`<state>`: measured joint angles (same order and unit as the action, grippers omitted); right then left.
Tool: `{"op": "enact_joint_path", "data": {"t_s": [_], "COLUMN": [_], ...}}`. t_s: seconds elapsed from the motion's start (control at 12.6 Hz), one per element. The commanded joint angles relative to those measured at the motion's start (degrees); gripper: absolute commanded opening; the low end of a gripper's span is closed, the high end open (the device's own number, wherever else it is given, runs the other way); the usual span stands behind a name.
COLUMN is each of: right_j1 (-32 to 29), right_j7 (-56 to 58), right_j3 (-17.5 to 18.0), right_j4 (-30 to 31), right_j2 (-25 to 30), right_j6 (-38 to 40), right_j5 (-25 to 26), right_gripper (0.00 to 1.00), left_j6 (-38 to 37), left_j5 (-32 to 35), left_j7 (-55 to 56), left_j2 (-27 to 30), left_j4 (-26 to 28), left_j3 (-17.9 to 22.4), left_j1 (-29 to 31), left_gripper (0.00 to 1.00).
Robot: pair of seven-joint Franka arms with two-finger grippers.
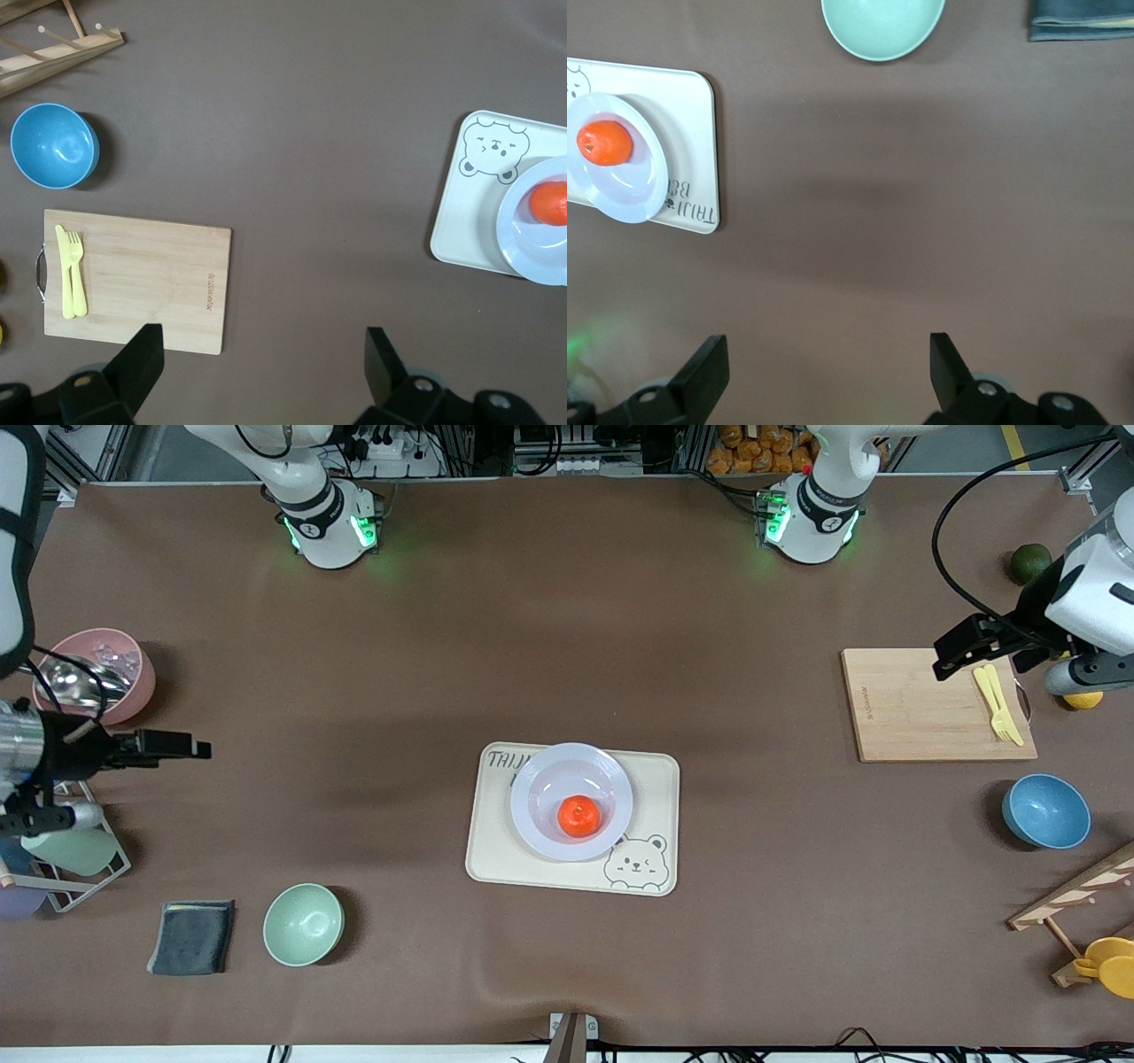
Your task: Place orange and plate with both arms
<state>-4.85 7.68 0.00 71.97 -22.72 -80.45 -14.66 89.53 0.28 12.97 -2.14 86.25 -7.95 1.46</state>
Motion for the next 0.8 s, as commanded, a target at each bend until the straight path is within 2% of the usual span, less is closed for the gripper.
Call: {"op": "enact_joint_path", "data": {"t_s": [0.0, 0.16, 0.32, 0.48, 0.72], "right_j1": [1.4, 2.3, 4.2, 4.1, 4.1], "right_j7": [-1.2, -4.8, -6.7, -6.9, -6.9], "right_j3": [0.2, 0.4, 0.4, 0.5, 0.5], "right_j4": [9.2, 11.6, 18.1, 24.9, 25.5], "right_j2": [9.3, 12.9, 18.6, 23.4, 24.9], "right_j6": [-2.5, -3.5, -8.1, -13.0, -13.1], "right_j5": [2.4, 5.1, 7.8, 7.9, 8.1], "right_gripper": [1.0, 1.0, 1.0, 1.0, 1.0], "left_j6": [-0.7, -0.6, -0.6, -0.6, -0.6], "left_j5": [-0.6, -0.6, -0.5, -0.5, -0.4], "left_j7": [-1.8, -2.2, -2.2, -2.2, -5.1], "left_j2": [1.0, 1.0, 1.0, 0.9, 1.2], "left_j4": [0.4, 0.2, 0.1, 0.1, 0.2], "left_j3": [1.0, 1.0, 1.0, 1.0, 1.0], "left_j1": [-0.3, 0.0, -0.1, 0.0, 0.6], "left_gripper": [1.0, 1.0, 1.0, 1.0, 1.0]}}
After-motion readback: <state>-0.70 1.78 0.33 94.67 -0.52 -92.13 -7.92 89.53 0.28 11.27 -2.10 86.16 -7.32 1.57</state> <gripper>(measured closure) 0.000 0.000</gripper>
